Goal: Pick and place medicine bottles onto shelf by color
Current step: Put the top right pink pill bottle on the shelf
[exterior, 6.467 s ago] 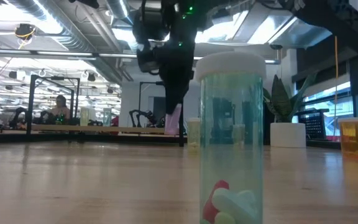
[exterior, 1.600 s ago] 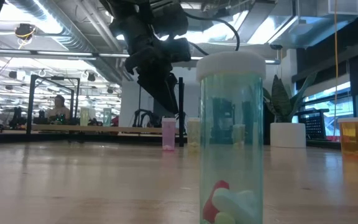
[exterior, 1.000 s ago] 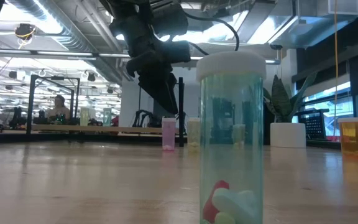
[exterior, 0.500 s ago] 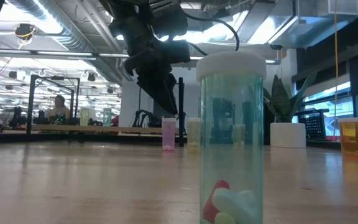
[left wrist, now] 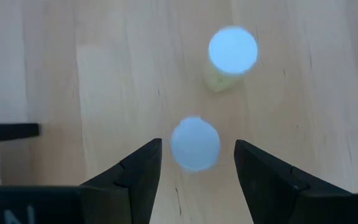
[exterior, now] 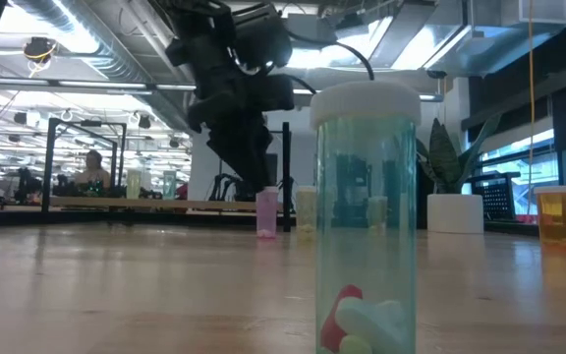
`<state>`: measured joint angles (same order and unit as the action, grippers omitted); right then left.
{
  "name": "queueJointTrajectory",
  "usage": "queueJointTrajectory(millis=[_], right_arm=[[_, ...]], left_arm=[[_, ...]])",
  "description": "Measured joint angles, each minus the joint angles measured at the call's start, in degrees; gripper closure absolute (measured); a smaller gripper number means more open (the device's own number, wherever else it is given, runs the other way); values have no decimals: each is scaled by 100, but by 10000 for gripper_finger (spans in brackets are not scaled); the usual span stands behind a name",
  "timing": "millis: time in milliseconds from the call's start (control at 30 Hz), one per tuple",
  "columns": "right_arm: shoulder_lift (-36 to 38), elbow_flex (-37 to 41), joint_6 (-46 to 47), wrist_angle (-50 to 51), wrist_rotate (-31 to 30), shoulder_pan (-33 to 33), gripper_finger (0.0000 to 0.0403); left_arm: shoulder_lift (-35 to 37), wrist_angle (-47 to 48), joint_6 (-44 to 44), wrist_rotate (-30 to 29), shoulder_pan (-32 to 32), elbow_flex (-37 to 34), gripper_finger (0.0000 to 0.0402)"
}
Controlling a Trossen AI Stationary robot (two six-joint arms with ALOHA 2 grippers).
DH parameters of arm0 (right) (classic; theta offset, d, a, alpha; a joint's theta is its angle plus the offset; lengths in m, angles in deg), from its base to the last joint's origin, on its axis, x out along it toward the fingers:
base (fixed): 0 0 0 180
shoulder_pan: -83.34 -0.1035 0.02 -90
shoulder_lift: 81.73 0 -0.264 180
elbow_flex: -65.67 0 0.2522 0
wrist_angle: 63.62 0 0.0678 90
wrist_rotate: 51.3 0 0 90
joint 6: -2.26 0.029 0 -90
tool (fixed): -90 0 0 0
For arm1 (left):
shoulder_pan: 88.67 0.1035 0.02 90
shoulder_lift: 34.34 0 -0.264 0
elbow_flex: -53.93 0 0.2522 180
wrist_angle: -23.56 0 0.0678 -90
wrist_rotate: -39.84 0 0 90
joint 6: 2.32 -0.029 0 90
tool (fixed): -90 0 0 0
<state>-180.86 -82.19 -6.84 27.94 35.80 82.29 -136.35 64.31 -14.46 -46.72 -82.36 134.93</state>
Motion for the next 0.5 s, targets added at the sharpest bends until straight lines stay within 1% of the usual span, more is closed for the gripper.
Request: queueJointTrajectory(millis=[267,500], right_arm=[[0,0,0,-19,2,2,205],[-2,0,2,-19,-2,2,205]], left_arm=[[-101,-34,149,0,0,-44,207],[-90,-268,144,0,0,-118,207]])
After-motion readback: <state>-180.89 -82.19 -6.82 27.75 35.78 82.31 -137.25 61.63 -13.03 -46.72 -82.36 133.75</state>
